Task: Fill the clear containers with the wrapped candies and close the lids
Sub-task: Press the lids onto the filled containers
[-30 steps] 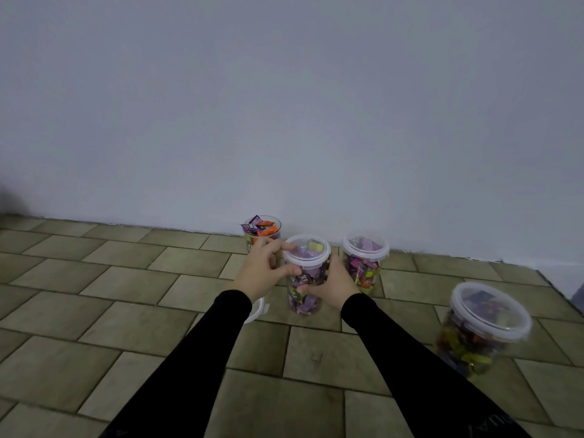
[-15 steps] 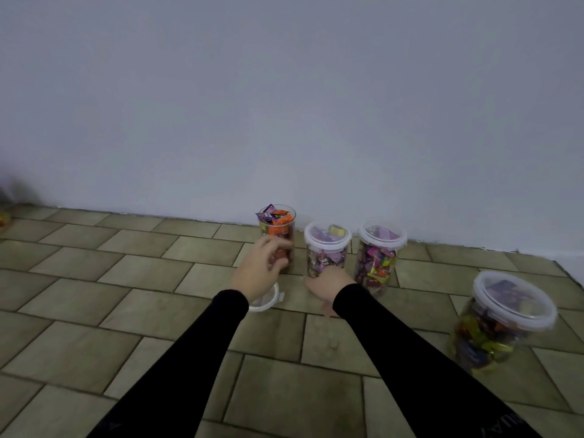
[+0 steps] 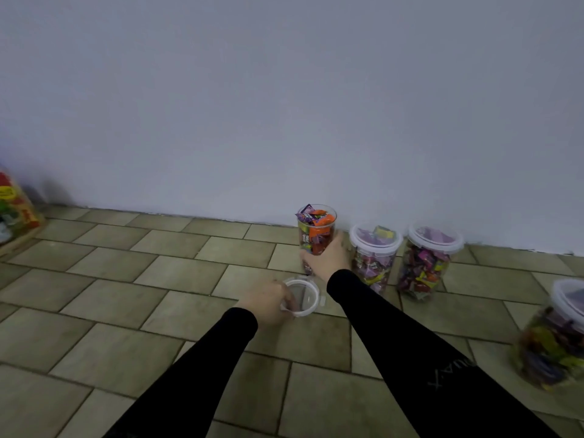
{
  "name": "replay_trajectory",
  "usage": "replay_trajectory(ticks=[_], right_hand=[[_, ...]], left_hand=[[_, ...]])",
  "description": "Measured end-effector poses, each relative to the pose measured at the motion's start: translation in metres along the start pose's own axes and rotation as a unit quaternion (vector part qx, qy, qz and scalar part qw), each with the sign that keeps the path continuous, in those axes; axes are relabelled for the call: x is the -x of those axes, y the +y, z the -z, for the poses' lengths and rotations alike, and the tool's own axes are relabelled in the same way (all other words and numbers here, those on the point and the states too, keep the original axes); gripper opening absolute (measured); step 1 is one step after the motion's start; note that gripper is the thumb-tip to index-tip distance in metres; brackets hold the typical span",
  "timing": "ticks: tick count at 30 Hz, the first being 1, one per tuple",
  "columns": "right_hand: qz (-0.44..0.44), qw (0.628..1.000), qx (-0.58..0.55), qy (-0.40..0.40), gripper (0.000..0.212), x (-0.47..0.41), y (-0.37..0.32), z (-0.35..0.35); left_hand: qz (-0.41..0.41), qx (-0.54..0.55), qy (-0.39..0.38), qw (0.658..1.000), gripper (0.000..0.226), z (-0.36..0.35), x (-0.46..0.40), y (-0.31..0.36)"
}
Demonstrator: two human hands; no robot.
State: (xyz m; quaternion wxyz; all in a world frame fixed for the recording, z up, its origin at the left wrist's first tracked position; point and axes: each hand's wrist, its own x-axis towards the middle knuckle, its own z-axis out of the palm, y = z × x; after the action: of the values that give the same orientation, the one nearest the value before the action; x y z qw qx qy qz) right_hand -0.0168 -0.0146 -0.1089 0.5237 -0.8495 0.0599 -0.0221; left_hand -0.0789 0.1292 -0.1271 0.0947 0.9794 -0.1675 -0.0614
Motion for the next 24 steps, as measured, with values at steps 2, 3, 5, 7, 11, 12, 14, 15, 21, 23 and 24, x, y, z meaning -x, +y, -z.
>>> replay_trajectory(ticks=[2, 3, 5, 7, 11, 12, 14, 15, 21, 23, 24], right_hand=[[0.021, 0.999, -0.049, 0.011, 0.104, -0.006, -0.005, 0.001], [0.034, 0.996, -0.078, 0.012, 0.107, -0.011, -0.006, 0.0], [0.052, 0.992, -0.118, 0.013, 0.106, -0.018, -0.007, 0.0], [0.057, 0.99, -0.128, 0.017, 0.097, -0.021, -0.007, 0.001], [0.06, 0.992, -0.107, 0.021, 0.078, -0.019, -0.007, 0.007], [0.06, 0.993, -0.104, 0.02, 0.076, -0.018, -0.005, 0.006], [0.07, 0.992, -0.104, 0.014, 0.075, -0.016, -0.001, 0.004], [0.078, 0.991, -0.105, 0.014, 0.075, -0.015, 0.001, 0.002], [0.101, 0.988, -0.105, -0.044, 0.075, -0.008, 0.01, -0.003], [0.112, 0.986, -0.104, -0.072, 0.081, -0.01, 0.013, -0.001], [0.123, 0.983, -0.106, -0.087, 0.078, -0.009, 0.015, 0.0]], left_hand=[[-0.007, -0.012, -0.006, 1.0, 0.019, -0.001, -0.003, -0.004], [-0.016, -0.012, -0.005, 1.0, 0.019, -0.001, -0.003, -0.006], [-0.037, -0.002, 0.019, 0.999, 0.019, 0.003, -0.002, -0.012], [-0.053, 0.037, 0.074, 0.995, 0.015, 0.01, -0.001, -0.018], [-0.045, 0.181, 0.216, 0.958, 0.021, 0.027, -0.005, -0.03], [-0.034, 0.221, 0.252, 0.941, 0.024, 0.034, -0.006, -0.029], [-0.023, 0.292, 0.32, 0.901, 0.022, 0.053, -0.009, -0.019], [-0.021, 0.317, 0.349, 0.882, 0.019, 0.063, -0.011, -0.013], [0.016, 0.347, 0.285, 0.893, 0.018, 0.103, -0.042, 0.02], [0.029, 0.325, 0.267, 0.907, 0.022, 0.102, -0.056, 0.023], [0.033, 0.317, 0.258, 0.912, 0.024, 0.1, -0.061, 0.023]])
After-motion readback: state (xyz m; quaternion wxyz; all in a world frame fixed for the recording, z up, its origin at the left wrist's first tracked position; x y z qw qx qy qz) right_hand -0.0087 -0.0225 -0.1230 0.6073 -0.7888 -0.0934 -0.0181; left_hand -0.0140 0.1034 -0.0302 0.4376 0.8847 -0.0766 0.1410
